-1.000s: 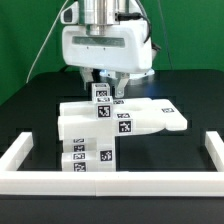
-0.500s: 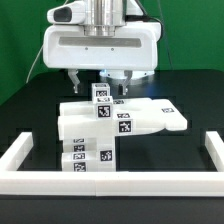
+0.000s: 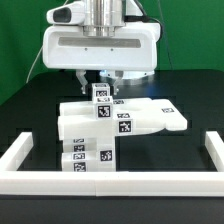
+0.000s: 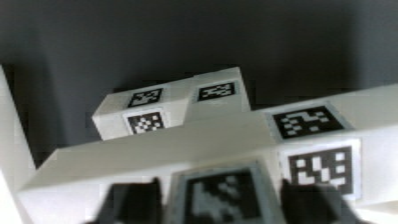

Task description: Assemble chair

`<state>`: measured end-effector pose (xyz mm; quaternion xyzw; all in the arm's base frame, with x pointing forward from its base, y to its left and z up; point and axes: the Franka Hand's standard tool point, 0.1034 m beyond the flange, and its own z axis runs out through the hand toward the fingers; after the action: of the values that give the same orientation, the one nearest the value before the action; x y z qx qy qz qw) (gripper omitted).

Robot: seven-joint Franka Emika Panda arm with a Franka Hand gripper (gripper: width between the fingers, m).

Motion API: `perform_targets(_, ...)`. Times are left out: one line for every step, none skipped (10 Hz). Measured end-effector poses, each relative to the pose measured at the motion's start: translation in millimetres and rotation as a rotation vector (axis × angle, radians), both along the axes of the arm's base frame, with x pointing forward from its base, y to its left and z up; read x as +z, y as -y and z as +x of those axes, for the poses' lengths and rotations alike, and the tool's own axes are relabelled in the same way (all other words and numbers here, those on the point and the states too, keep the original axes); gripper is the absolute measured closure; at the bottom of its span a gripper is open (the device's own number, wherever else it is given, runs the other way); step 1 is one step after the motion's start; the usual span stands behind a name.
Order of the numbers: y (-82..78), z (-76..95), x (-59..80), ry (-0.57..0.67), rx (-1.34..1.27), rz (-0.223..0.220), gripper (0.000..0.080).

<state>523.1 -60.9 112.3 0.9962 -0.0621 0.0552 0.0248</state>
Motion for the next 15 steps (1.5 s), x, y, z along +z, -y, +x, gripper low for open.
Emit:
perform_targets(-0.6,0.0,-0.1,0.005,-0.087,0.010,0.0514)
perform_targets(-1.0,0.0,-0.2,0.009,-0.157,0.018,0.0514)
perform_targets(-1.3,0.0,-0.3,0.012,-0.219,0.025,0.0514)
perform_targets(-1.9,0.1,-0.4,0.016,-0.281,0.034,0.0514)
perform_targets(-3.2,0.5,-0.8,0.023,-0.400,0.049,0.0514)
perform_targets(-5.7,2.1,-0.9,0.034,-0.540,0.062,0.0514)
perform_targets(-6.2,4.1,-0.9,0.041,-0.638,0.071,0.0514)
perform_targets(-6.6,6.4,-0.8,0.046,-0.793,0.097,0.0514)
perform_targets(-8.2,9.0,-0.5,0.048,-0.952,0.125,0.0514)
perform_targets(-8.8,9.8,-0.3,0.055,-1.122,0.170,0.0514)
perform_targets(-8.7,10.2,0.0,0.055,-1.170,0.189,0.0514)
perform_targets(-9.0,10.3,-0.1,0.055,-1.168,0.189,0.0514)
perform_targets(-9.0,10.1,-0.4,0.054,-1.162,0.188,0.0406)
perform_targets(-9.0,10.0,-0.4,0.053,-1.130,0.184,0.0406)
perform_targets(-9.0,10.0,-0.5,0.053,-1.119,0.183,0.0217)
